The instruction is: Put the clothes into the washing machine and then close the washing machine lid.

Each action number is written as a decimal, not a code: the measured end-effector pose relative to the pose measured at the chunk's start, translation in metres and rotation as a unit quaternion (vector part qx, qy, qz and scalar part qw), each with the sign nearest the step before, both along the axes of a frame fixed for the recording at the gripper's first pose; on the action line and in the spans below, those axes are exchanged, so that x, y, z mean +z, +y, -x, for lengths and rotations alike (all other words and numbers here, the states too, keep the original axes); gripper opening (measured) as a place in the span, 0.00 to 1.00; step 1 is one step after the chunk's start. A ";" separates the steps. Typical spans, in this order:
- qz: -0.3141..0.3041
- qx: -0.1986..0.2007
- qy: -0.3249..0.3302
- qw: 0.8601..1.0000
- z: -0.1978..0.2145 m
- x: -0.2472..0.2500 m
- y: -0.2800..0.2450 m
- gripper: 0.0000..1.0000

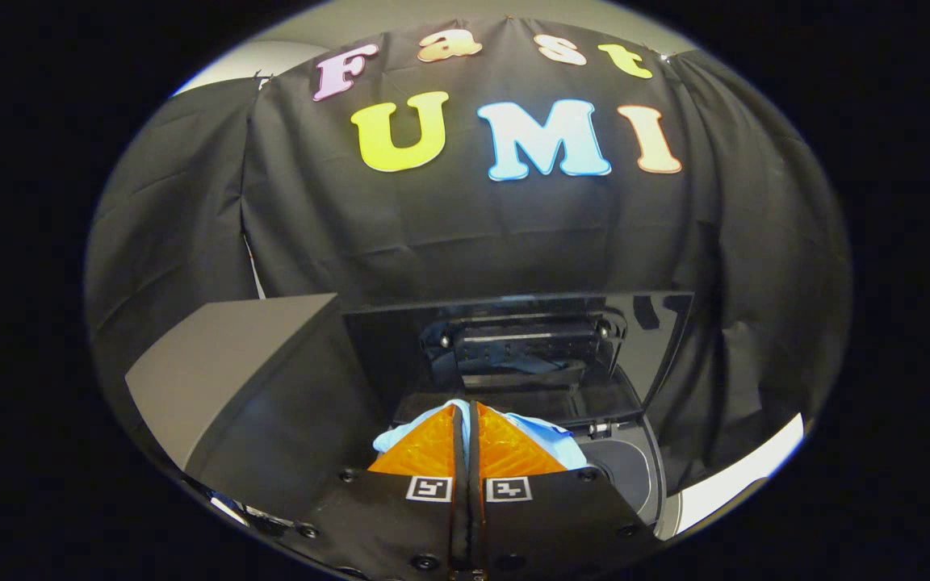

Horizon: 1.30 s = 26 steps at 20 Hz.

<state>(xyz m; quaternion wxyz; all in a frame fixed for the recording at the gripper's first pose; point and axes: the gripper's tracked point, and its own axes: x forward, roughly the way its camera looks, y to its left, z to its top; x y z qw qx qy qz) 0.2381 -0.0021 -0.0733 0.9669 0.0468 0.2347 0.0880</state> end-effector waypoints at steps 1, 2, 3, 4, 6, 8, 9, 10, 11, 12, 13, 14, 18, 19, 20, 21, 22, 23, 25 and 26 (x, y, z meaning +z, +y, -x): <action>-0.002 -0.003 0.012 1.000 0.000 -0.012 -0.002 0.01; -0.004 -0.007 0.021 1.000 0.001 -0.022 -0.004 0.01; -0.003 -0.011 0.031 0.999 0.001 -0.033 -0.005 0.01; 0.002 -0.014 0.043 0.999 0.003 -0.044 -0.009 0.02; 0.013 -0.016 0.068 0.997 0.007 -0.067 -0.011 0.02; 0.022 -0.022 0.090 0.995 0.011 -0.086 -0.016 0.02; 0.025 -0.025 0.099 0.994 0.014 -0.095 -0.017 0.02; 0.026 -0.029 0.109 0.993 0.016 -0.102 -0.019 0.02; 0.027 -0.034 0.117 0.992 0.021 -0.108 -0.022 0.02; 0.027 -0.040 0.124 0.991 0.024 -0.113 -0.024 0.02; 0.026 -0.044 0.132 0.990 0.026 -0.118 -0.026 0.02; 0.023 -0.048 0.138 0.989 0.028 -0.122 -0.026 0.02; 0.025 -0.056 0.131 0.989 0.023 -0.121 -0.031 0.16; 0.033 -0.054 0.133 0.989 0.027 -0.120 -0.032 0.30; 0.041 -0.055 0.130 0.989 0.026 -0.116 -0.034 0.43; 0.046 -0.058 0.127 0.989 0.024 -0.118 -0.036 0.57; 0.046 -0.060 0.122 0.990 0.025 -0.114 -0.036 0.70; 0.045 -0.061 0.119 0.990 0.023 -0.115 -0.035 0.84; 0.042 -0.063 0.102 0.992 0.019 -0.102 -0.034 0.97; 0.040 -0.063 0.083 0.994 0.014 -0.090 -0.032 0.97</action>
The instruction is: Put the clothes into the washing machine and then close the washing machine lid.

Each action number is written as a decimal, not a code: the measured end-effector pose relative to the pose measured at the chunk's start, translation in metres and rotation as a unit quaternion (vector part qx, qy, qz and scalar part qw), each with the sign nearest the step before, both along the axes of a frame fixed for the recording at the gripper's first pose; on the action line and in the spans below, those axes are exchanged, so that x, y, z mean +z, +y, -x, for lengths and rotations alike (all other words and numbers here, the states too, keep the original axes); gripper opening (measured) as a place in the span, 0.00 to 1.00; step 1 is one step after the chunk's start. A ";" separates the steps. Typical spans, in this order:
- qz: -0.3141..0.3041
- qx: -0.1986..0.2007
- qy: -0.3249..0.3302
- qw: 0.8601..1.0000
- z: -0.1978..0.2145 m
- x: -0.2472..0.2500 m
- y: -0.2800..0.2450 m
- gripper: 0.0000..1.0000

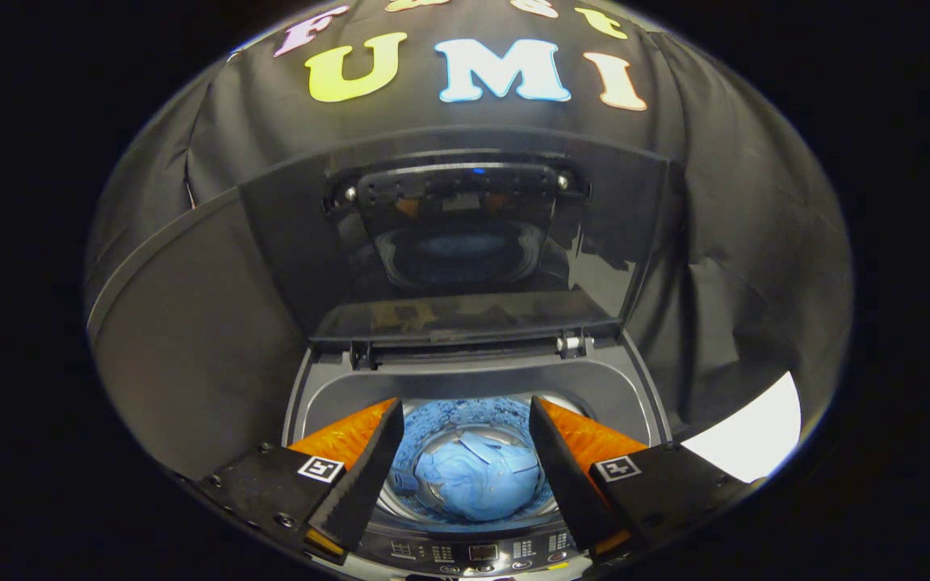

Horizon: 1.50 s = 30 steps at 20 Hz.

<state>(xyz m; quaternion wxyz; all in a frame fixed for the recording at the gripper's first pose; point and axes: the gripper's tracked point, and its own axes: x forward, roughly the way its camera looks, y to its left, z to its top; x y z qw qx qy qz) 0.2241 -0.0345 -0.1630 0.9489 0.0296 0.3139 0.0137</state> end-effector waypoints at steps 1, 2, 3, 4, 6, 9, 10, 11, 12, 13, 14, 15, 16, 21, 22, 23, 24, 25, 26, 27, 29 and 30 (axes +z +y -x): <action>0.000 0.002 -0.023 1.000 -0.007 0.012 0.002 0.97; -0.001 0.005 -0.049 0.999 -0.014 0.027 0.004 0.97; -0.003 0.007 -0.077 0.997 -0.019 0.042 0.006 0.97; -0.006 0.008 -0.104 0.995 -0.026 0.058 0.007 0.97; -0.012 0.011 -0.154 0.988 -0.038 0.087 0.011 0.97; -0.013 0.022 -0.222 0.975 -0.054 0.129 0.017 0.97; -0.010 0.025 -0.243 0.970 -0.059 0.144 0.018 0.97; -0.008 0.026 -0.262 0.965 -0.067 0.157 0.018 0.97; -0.006 0.026 -0.279 0.960 -0.075 0.169 0.018 0.97; -0.006 0.027 -0.292 0.956 -0.084 0.180 0.018 0.97; -0.008 0.029 -0.303 0.953 -0.095 0.188 0.020 0.97; -0.009 0.028 -0.308 0.951 -0.106 0.194 0.018 0.97; -0.010 0.023 -0.311 0.950 -0.118 0.197 0.015 0.97; -0.003 0.018 -0.307 0.952 -0.165 0.191 0.009 0.97; 0.007 0.017 -0.300 0.954 -0.172 0.184 0.006 0.97; 0.013 0.020 -0.292 0.956 -0.177 0.175 0.006 0.97; 0.017 0.023 -0.283 0.959 -0.181 0.167 0.007 0.97; 0.020 0.025 -0.277 0.960 -0.184 0.159 0.007 0.97; 0.023 0.025 -0.269 0.963 -0.186 0.151 0.006 0.97; 0.021 0.029 -0.261 0.965 -0.184 0.145 0.007 0.97; 0.001 0.016 -0.271 0.962 -0.183 0.149 0.002 0.97; -0.002 0.016 -0.284 0.959 -0.180 0.150 0.003 0.97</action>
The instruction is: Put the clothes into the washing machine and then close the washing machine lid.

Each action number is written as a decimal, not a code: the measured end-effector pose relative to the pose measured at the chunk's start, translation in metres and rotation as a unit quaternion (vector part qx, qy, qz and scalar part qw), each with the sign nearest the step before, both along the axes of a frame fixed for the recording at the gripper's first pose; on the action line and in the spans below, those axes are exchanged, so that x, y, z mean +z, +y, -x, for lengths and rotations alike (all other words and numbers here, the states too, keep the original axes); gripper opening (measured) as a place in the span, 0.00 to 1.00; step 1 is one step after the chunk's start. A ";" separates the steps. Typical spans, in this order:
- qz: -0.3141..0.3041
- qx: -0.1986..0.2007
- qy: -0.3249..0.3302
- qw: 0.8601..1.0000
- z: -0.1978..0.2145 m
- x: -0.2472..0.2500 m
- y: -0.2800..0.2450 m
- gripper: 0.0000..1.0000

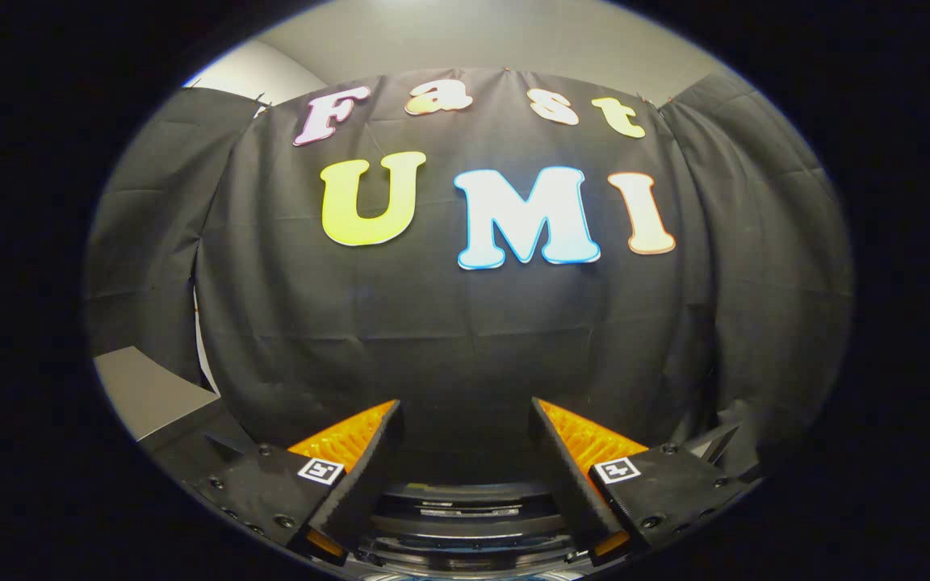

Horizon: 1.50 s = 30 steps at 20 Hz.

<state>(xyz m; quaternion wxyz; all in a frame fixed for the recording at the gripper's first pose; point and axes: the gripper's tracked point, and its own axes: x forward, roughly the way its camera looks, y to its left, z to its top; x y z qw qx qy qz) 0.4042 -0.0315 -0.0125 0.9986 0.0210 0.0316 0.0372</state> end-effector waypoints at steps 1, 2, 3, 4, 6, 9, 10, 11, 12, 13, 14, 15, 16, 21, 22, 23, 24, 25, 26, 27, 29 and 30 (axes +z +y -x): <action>0.005 0.002 0.002 1.000 0.000 -0.005 0.001 0.97; 0.005 0.001 -0.003 1.000 0.004 -0.001 0.000 0.97; 0.002 0.001 -0.004 1.000 0.007 -0.002 0.000 0.97; 0.001 0.001 -0.007 1.000 0.012 0.000 0.000 0.97; 0.002 0.005 -0.012 1.000 0.020 0.001 0.000 0.97; 0.002 0.008 -0.016 1.000 0.031 0.000 -0.001 0.97; 0.003 0.007 -0.018 1.000 0.036 0.000 -0.002 0.97; 0.002 0.005 -0.021 1.000 0.041 0.000 -0.001 0.97; 0.003 0.004 -0.024 1.000 0.046 0.000 -0.002 0.97; 0.003 0.005 -0.027 1.000 0.050 -0.001 -0.002 0.97; 0.003 0.005 -0.029 1.000 0.055 -0.001 -0.002 0.97; 0.003 0.005 -0.030 1.000 0.060 -0.002 -0.002 0.97; 0.004 0.006 -0.031 0.999 0.066 -0.003 -0.003 0.97; 0.005 0.005 -0.038 0.999 0.095 -0.009 -0.003 0.97; 0.005 0.005 -0.038 0.999 0.101 -0.011 -0.003 0.97; 0.004 0.005 -0.036 0.999 0.105 -0.014 -0.004 0.97; 0.005 0.004 -0.035 0.999 0.110 -0.016 -0.005 0.97; 0.006 0.004 -0.034 0.999 0.117 -0.018 -0.005 0.97; 0.007 0.002 -0.031 0.999 0.124 -0.021 -0.005 0.97; 0.008 0.002 -0.028 1.000 0.132 -0.026 -0.005 0.97; 0.014 0.004 -0.021 1.000 0.149 -0.037 -0.004 0.96; 0.018 0.005 -0.015 1.000 0.157 -0.044 -0.003 0.96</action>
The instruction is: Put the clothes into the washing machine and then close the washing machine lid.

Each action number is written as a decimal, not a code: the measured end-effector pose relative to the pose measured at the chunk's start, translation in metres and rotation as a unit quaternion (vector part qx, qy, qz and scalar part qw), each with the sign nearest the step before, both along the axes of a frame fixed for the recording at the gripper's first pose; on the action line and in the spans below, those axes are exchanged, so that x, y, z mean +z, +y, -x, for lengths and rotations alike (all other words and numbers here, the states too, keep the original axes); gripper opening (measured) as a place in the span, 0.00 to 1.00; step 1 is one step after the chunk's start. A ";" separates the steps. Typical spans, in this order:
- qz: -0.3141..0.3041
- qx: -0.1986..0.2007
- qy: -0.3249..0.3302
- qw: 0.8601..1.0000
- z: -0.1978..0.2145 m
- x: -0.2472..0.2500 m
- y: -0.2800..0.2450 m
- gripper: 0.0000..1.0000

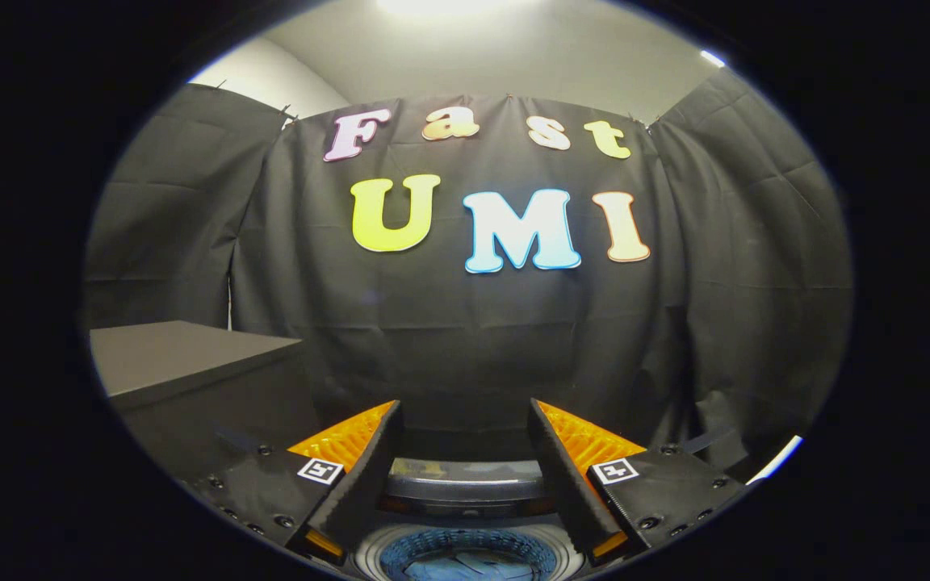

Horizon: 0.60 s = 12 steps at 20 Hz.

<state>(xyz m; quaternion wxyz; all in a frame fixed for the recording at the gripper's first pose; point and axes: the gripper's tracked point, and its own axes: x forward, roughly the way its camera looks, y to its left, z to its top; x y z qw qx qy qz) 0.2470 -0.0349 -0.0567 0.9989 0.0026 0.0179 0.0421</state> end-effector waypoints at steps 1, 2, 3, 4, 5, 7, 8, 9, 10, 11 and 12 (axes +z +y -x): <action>0.004 0.001 0.007 1.000 0.010 -0.009 -0.001 0.96; 0.006 0.000 0.013 1.000 0.021 -0.018 -0.001 0.96; 0.006 -0.001 0.013 1.000 0.034 -0.023 -0.001 0.96; 0.005 -0.001 0.011 1.000 0.047 -0.027 0.001 0.96; 0.006 -0.001 0.012 1.000 0.057 -0.033 0.004 0.96; 0.008 0.000 0.019 1.000 0.073 -0.043 0.007 0.96; 0.007 -0.001 0.023 1.000 0.079 -0.045 0.007 0.96; 0.005 -0.003 0.027 1.000 0.084 -0.045 0.007 0.96; 0.000 -0.005 0.028 1.000 0.091 -0.040 0.007 0.96; -0.007 -0.007 0.024 1.000 0.098 -0.029 0.007 0.96; -0.009 -0.006 0.014 1.000 0.106 -0.014 0.008 0.96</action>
